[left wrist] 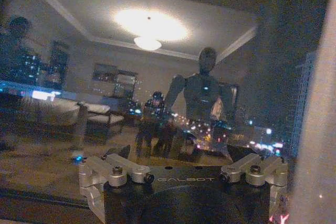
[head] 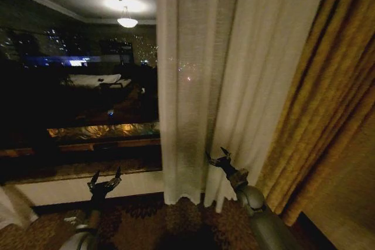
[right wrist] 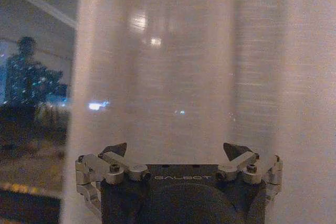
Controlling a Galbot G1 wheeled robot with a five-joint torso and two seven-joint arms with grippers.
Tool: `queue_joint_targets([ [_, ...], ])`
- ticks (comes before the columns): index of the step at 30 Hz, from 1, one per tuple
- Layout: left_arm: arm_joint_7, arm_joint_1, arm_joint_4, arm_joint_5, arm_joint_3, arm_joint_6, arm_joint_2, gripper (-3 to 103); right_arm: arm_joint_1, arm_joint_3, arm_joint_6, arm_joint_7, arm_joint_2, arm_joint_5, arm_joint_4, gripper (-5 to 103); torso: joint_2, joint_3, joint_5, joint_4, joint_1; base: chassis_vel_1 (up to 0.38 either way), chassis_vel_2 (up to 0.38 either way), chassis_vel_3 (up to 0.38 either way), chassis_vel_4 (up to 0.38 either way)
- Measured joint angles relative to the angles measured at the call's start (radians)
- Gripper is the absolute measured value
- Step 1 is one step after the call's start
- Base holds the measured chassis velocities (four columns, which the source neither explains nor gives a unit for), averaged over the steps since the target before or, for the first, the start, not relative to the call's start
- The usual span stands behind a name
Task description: Open the curtains by pulling them apart, changing their state from closed to fully open.
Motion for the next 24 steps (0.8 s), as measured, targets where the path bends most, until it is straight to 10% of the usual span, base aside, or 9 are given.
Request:
queue_joint_targets([
  [24, 0.0, 0.0, 0.0, 0.0, 0.0, 0.0, 0.0, 100, 0.066, -0.053, 0.079, -0.069, 0.037, 0.0, -0.083, 100, 0.0, 0.0, -0.0006, 0.0, 0.0, 0.048, 0.089, -0.044, -0.1],
])
